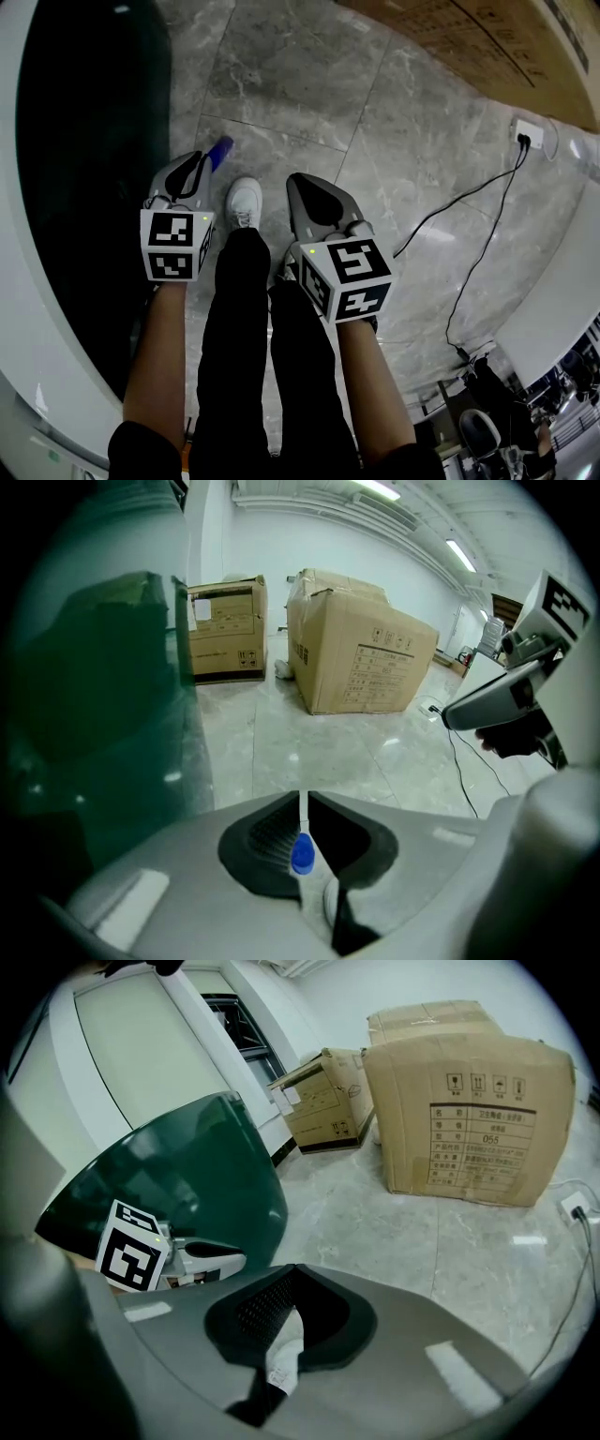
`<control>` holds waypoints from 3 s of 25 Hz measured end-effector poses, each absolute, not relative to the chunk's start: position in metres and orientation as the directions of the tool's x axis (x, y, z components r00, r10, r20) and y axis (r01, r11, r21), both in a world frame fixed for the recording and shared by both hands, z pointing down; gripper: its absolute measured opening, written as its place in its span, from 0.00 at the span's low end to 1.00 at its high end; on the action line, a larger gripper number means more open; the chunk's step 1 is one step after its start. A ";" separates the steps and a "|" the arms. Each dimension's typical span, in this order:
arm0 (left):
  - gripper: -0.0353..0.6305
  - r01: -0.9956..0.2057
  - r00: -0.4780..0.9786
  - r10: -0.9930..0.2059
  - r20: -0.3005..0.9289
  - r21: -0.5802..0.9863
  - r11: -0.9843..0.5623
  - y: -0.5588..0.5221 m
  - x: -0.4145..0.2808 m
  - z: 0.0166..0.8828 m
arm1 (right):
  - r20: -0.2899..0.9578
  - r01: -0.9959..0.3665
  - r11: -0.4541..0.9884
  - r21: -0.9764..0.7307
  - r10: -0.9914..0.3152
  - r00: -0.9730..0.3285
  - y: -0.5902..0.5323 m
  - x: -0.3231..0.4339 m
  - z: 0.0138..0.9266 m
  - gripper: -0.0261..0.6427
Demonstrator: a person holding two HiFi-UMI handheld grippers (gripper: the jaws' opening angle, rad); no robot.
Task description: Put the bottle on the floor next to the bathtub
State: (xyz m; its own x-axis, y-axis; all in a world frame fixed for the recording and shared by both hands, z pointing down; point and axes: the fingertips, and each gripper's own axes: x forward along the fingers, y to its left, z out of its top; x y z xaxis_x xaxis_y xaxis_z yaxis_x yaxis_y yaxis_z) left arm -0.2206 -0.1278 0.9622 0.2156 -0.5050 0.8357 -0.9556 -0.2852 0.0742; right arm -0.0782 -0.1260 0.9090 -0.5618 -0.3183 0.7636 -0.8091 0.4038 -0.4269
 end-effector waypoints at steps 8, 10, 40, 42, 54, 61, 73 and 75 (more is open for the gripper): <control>0.07 -0.959 0.220 -0.560 0.799 0.071 -0.275 -0.142 -0.212 0.906 | 0.740 -0.815 0.403 -0.416 -0.372 -0.561 -0.146 -0.079 0.859 0.07; 0.07 -0.959 0.227 -0.579 0.783 0.075 -0.275 -0.148 -0.208 0.890 | 0.730 -0.815 0.409 -0.411 -0.388 -0.563 -0.151 -0.080 0.846 0.07; 0.05 -0.939 0.281 -0.746 0.604 0.013 -0.343 -0.175 -0.169 0.638 | 0.517 -0.837 0.456 -0.302 -0.660 -0.545 -0.182 -0.055 0.606 0.07; 0.05 -0.941 0.278 -0.755 0.595 0.011 -0.338 -0.172 -0.167 0.622 | 0.499 -0.839 0.456 -0.297 -0.675 -0.543 -0.183 -0.051 0.588 0.07; 0.05 -0.949 0.250 -0.823 0.510 -0.040 -0.313 -0.167 -0.163 0.537 | 0.420 -0.840 0.471 -0.269 -0.727 -0.543 -0.174 -0.041 0.514 0.07; 0.05 -0.962 0.216 -0.866 0.451 -0.052 -0.267 -0.171 -0.168 0.488 | 0.361 -0.840 0.478 -0.256 -0.759 -0.542 -0.181 -0.033 0.475 0.07; 0.05 -0.968 0.197 -0.910 0.364 -0.076 -0.240 -0.152 -0.156 0.395 | 0.280 -0.828 0.512 -0.229 -0.780 -0.559 -0.167 -0.021 0.388 0.07; 0.05 -0.965 0.199 -0.915 0.351 -0.092 -0.245 -0.151 -0.152 0.383 | 0.266 -0.830 0.512 -0.222 -0.787 -0.557 -0.167 -0.016 0.379 0.07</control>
State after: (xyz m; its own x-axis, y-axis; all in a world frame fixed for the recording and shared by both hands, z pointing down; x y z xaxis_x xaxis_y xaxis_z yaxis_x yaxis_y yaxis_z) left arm -0.1523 -0.1510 0.3826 0.1988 -0.9150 0.3511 -0.9652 -0.2450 -0.0919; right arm -0.0156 -0.1671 0.3788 -0.5569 -0.7868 0.2661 -0.8297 0.5120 -0.2224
